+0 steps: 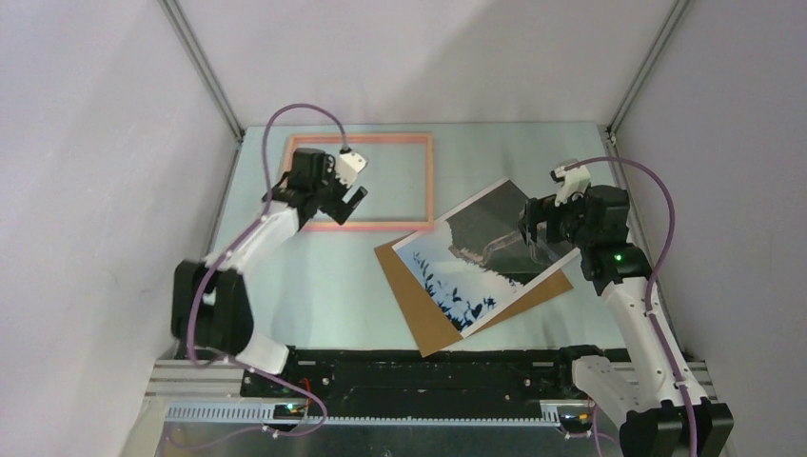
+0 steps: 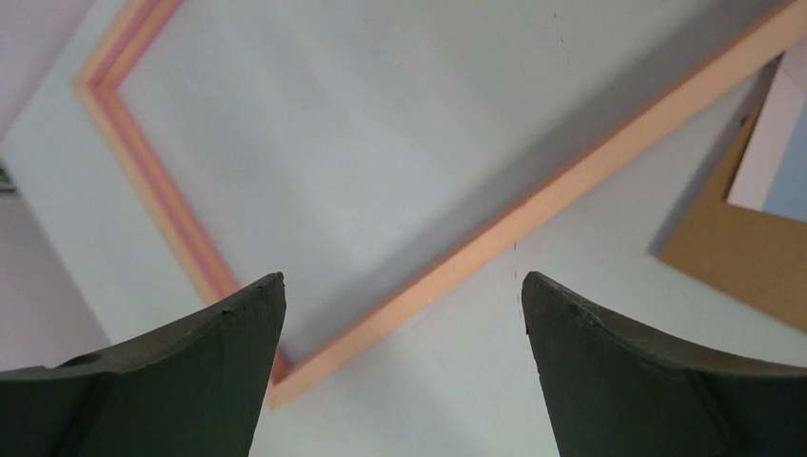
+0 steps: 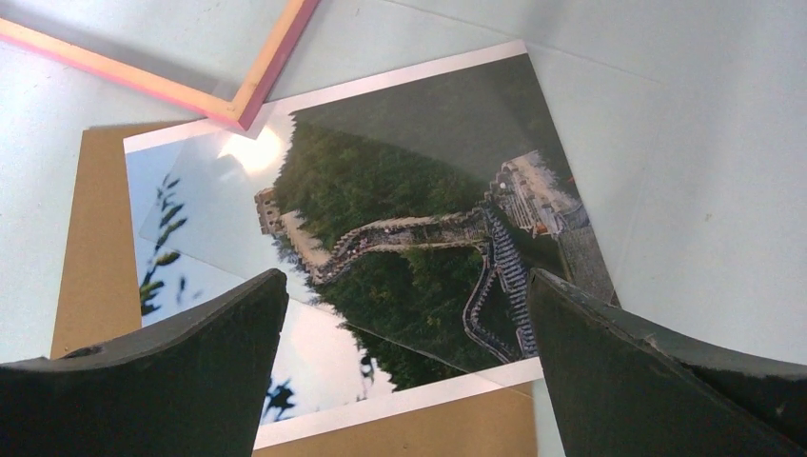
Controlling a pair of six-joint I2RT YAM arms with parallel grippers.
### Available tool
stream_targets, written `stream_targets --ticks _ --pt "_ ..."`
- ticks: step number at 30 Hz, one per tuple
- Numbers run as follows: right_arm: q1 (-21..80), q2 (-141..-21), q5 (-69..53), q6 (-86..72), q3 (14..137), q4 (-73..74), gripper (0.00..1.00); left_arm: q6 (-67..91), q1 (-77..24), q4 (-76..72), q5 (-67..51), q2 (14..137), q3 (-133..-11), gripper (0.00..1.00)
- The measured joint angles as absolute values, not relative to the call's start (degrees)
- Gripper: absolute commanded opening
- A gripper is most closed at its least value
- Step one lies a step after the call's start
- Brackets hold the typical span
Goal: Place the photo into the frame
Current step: Move the photo frame to the center of the board.
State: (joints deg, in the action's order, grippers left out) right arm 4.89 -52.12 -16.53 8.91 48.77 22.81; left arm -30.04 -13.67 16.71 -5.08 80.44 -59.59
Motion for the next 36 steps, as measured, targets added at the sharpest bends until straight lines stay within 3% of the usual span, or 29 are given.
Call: stream_targets --ticks 6,10,36 --pt "4.6 -52.12 -17.47 9.1 48.38 22.85 1.0 -30.44 -15.44 25.91 -4.75 99.13 -73.01 0.98" --pt "4.45 -52.18 -17.91 9.28 48.18 22.85 1.0 -32.1 -16.23 31.27 -5.17 105.32 -76.53 0.98" --pt "4.38 -55.29 -18.39 11.29 47.79 22.87 1.0 -42.52 -20.27 44.49 -3.2 115.46 -86.8 0.97"
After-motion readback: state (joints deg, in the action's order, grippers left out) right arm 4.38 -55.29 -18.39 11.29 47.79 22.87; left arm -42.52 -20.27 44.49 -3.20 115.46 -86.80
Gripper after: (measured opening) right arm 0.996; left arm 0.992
